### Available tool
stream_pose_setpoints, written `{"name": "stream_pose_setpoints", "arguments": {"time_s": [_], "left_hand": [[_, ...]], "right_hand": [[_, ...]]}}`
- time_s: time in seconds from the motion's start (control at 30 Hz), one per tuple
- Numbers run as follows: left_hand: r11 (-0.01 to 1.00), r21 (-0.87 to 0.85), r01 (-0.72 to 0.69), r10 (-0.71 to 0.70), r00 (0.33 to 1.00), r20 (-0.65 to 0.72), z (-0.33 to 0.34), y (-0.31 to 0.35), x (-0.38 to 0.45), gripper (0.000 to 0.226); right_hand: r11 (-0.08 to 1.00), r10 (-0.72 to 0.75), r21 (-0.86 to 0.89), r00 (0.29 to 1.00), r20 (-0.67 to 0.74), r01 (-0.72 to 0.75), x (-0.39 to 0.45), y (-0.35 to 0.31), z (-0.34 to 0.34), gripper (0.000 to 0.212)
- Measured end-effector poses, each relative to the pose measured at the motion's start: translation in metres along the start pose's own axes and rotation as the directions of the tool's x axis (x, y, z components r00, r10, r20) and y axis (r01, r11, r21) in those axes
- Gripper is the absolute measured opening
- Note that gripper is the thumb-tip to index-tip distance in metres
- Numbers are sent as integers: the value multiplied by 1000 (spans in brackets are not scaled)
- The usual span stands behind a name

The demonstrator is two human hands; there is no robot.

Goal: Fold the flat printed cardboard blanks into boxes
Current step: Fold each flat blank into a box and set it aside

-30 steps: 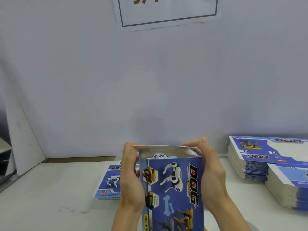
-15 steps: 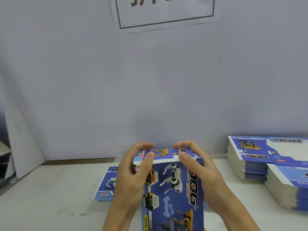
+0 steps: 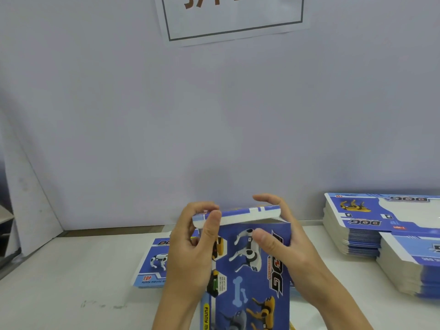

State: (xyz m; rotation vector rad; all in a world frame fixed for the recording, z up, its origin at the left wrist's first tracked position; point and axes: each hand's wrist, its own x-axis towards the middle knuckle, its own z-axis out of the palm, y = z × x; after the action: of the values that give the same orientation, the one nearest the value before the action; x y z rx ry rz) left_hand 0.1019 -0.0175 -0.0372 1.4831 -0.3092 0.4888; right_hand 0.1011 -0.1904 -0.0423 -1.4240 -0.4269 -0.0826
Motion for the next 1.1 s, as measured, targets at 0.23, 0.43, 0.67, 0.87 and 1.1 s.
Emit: {"name": "stream_pose_setpoints", "arguments": {"time_s": [0.23,0.43,0.67,0.87,1.1], "left_hand": [[978,116,174,-198,948,248,-12,1,0,84],[947,247,205,-301,833,465,-31,2,0,71],[986,25,164,-159,887,433,-38,15,1,58],[940,-336,63,-114,984,-135,-58,25,20,148],[813,565,143,-333,910,249,-19,-10,3,54]], "right_hand": [[981,-46,149,888,-457,128,8,-5,-12,61],[768,104,560,802,-589,312,1,-1,-37,50],[639,314,699,720,-619,321,-7,17,-60,48],[715,289,661,764,-577,228,-2,20,-47,50],[849,297,525,764,-572,62,3,21,-38,36]]}}
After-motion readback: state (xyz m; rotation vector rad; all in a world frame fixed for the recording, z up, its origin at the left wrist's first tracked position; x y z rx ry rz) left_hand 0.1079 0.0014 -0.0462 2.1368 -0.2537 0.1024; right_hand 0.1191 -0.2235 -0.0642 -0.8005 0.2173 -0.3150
